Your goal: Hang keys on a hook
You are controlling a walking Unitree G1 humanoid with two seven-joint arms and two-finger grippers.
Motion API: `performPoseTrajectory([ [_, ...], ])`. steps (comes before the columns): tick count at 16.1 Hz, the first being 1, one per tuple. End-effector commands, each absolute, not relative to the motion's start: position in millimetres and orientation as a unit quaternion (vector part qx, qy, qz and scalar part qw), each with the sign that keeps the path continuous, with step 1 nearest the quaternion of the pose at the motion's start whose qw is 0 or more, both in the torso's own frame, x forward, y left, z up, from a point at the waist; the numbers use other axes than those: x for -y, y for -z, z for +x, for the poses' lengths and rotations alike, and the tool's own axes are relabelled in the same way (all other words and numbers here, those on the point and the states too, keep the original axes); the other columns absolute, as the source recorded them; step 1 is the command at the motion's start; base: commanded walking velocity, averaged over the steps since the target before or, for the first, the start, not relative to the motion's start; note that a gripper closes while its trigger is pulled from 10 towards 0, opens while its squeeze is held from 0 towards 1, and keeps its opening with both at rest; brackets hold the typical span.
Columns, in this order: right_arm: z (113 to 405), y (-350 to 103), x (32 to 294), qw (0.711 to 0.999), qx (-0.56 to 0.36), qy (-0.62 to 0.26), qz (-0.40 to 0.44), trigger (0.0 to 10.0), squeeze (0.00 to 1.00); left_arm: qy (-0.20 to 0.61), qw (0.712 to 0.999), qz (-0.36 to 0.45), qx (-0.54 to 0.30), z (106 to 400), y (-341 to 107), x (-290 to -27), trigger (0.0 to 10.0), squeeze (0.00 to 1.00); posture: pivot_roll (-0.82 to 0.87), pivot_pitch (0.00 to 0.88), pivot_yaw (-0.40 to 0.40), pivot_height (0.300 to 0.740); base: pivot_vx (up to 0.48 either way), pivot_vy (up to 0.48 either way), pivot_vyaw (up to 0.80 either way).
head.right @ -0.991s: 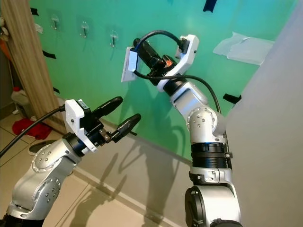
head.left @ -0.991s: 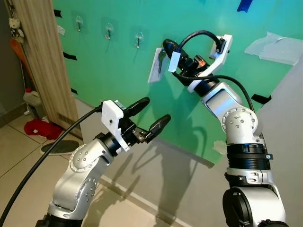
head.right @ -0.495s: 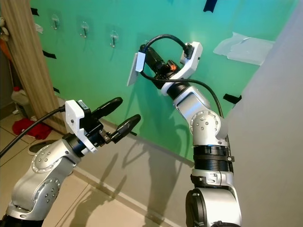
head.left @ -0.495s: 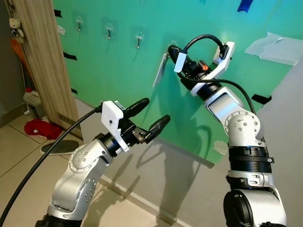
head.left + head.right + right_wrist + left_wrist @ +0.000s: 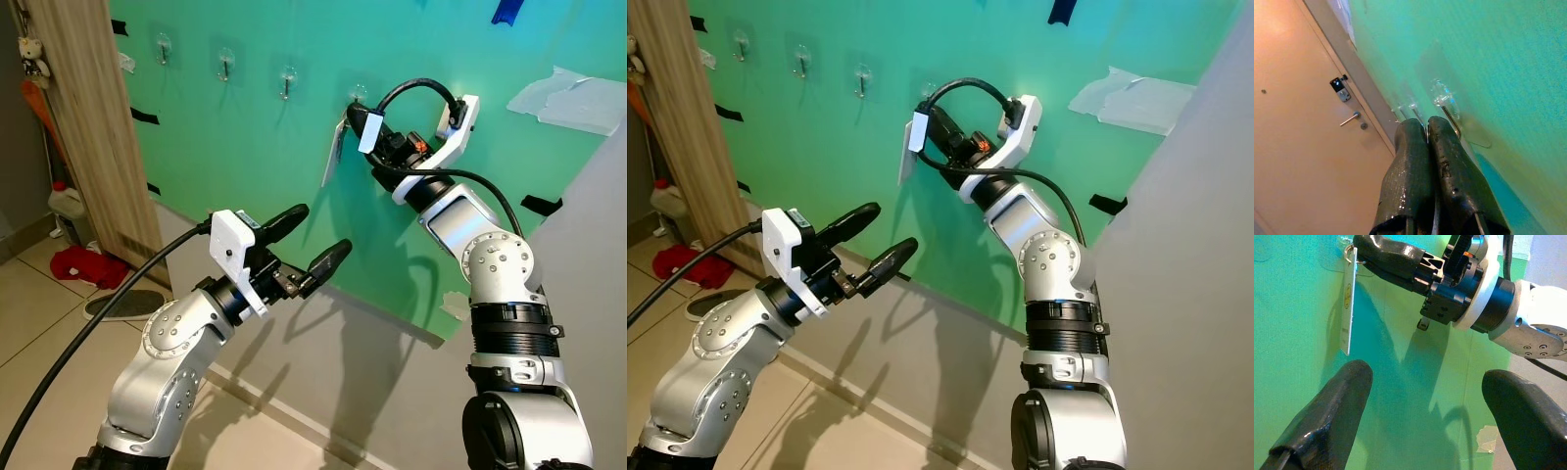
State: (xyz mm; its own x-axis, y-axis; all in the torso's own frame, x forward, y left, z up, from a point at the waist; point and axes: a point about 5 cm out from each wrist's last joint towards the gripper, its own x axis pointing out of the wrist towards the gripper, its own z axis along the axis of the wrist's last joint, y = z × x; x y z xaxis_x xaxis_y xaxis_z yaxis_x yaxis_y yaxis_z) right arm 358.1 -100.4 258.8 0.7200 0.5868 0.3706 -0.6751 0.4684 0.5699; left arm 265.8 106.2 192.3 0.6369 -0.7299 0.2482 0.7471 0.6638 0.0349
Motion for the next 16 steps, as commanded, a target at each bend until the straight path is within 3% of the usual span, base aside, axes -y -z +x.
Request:
performPoseTrajectory([
  [1, 361.6, -260.1, 109.0, 0.859, 0.068, -0.347, 0.369, 10.0, 0.00, 0.423, 0.897, -0.029, 0.129, 263.7, -197.6, -100.5, 10.0, 0.00, 0.08, 0.000, -0.118, 0.740, 0.000, 0.000, 0.00],
  [9, 370.1, -257.3, 114.8, 0.868, 0.064, -0.308, 0.384, 10.0, 0.00, 0.423, 0.896, -0.029, 0.127, 263.5, -197.0, -100.0, 10.0, 0.00, 0.08, 0.000, -0.123, 0.740, 0.000, 0.000, 0.00],
  [16, 373.3, -231.3, 111.2, 0.864, -0.006, -0.283, 0.416, 10.0, 0.00, 0.425, 0.896, -0.028, 0.124, 263.9, -195.4, -99.0, 10.0, 0.00, 0.08, 0.000, -0.123, 0.740, 0.000, 0.000, 0.00],
])
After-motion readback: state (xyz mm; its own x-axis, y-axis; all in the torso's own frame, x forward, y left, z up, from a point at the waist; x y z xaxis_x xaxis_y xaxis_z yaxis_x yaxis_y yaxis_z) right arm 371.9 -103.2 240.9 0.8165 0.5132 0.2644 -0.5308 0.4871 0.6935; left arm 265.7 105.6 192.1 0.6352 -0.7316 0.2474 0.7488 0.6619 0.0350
